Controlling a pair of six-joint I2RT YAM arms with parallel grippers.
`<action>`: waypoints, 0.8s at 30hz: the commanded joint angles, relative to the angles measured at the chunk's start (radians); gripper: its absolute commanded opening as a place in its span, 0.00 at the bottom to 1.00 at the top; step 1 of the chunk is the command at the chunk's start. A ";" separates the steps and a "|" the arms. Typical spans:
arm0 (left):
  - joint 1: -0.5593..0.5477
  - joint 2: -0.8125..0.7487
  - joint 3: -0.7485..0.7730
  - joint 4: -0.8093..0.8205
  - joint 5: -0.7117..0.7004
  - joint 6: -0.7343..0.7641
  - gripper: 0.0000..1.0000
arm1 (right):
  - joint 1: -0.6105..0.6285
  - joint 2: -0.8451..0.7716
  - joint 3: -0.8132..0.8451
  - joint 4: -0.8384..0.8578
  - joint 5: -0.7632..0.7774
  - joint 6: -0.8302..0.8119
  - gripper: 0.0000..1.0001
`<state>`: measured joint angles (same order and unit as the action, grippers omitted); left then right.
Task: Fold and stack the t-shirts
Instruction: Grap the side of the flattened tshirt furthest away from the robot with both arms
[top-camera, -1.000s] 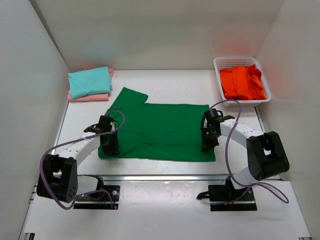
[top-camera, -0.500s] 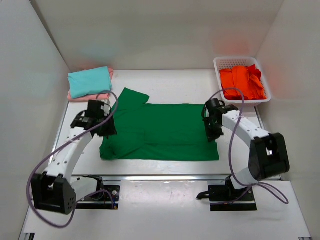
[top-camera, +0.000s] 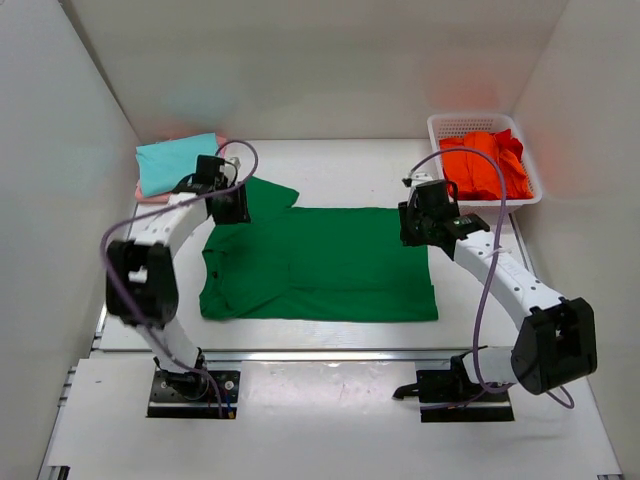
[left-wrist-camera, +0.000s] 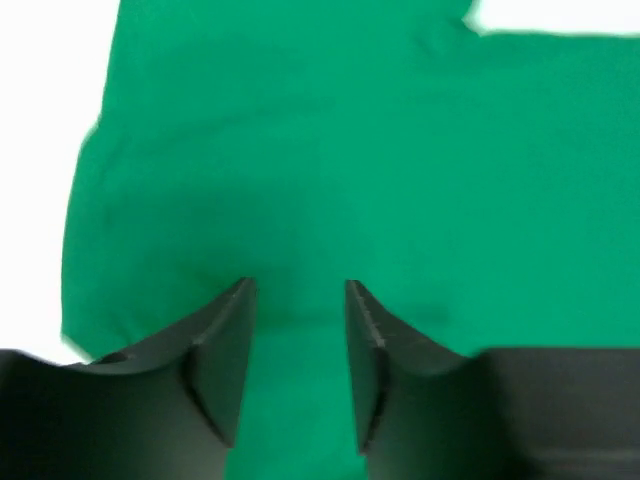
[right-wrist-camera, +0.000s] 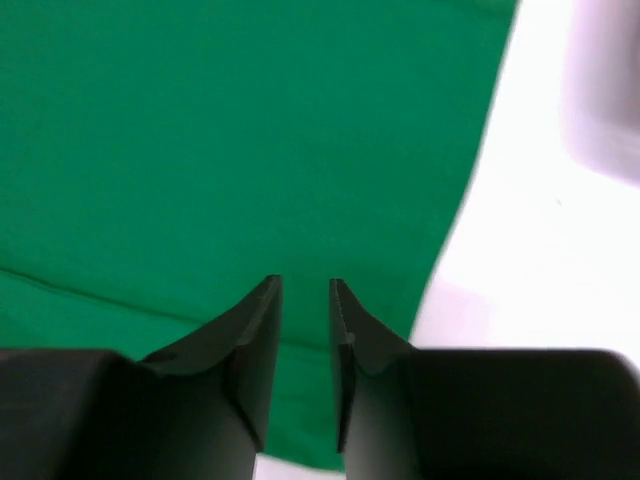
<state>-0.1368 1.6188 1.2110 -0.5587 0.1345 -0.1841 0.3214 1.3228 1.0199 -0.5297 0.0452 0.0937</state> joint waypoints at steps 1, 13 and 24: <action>0.040 0.140 0.184 0.083 -0.021 0.032 0.49 | -0.011 -0.017 -0.020 0.235 -0.017 -0.005 0.21; 0.062 0.742 0.876 -0.133 -0.113 0.107 0.62 | -0.062 0.119 -0.018 0.327 -0.065 -0.002 0.20; 0.048 0.883 0.996 -0.317 -0.176 0.163 0.62 | -0.068 0.170 0.017 0.361 -0.077 0.024 0.20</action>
<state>-0.0891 2.4882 2.1742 -0.7731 -0.0277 -0.0441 0.2546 1.4849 1.0077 -0.2329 -0.0227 0.1009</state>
